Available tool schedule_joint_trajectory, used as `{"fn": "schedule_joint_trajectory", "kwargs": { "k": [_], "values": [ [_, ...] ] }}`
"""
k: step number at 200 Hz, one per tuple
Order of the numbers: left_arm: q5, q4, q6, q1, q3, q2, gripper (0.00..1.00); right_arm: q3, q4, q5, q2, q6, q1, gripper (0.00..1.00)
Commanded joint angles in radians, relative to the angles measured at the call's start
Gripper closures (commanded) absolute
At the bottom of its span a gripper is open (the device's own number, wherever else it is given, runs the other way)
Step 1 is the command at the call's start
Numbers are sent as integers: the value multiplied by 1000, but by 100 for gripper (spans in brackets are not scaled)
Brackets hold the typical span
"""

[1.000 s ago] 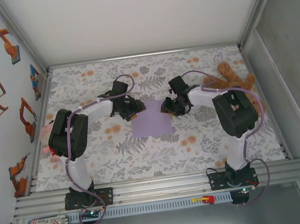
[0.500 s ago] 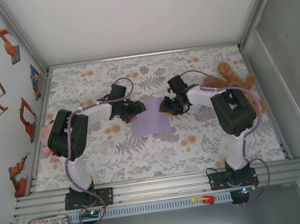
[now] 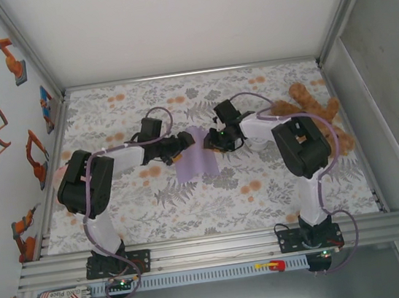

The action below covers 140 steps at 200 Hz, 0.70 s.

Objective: Fold a paper plane with a square sheet of paper (pick it up from the middle)
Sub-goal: First fold in half a square sheet of paper at the center of the table.

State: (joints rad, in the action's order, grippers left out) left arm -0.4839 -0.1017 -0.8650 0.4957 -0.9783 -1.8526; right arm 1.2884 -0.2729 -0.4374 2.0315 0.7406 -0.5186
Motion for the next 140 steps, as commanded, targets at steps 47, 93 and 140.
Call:
{"fn": "schedule_joint_trajectory", "kwargs": {
  "k": [47,93,140],
  "values": [
    [14,37,33,-14,17,-10,17,81,-34,-35,92,-15,-58,70],
    [24,81,50,-14,-9,-20,31,71,-10,-50,84,-12,-58,70],
    [28,102,84,-22,-35,7,49,45,-2,-6,5,-32,-48,69]
  ]
}}
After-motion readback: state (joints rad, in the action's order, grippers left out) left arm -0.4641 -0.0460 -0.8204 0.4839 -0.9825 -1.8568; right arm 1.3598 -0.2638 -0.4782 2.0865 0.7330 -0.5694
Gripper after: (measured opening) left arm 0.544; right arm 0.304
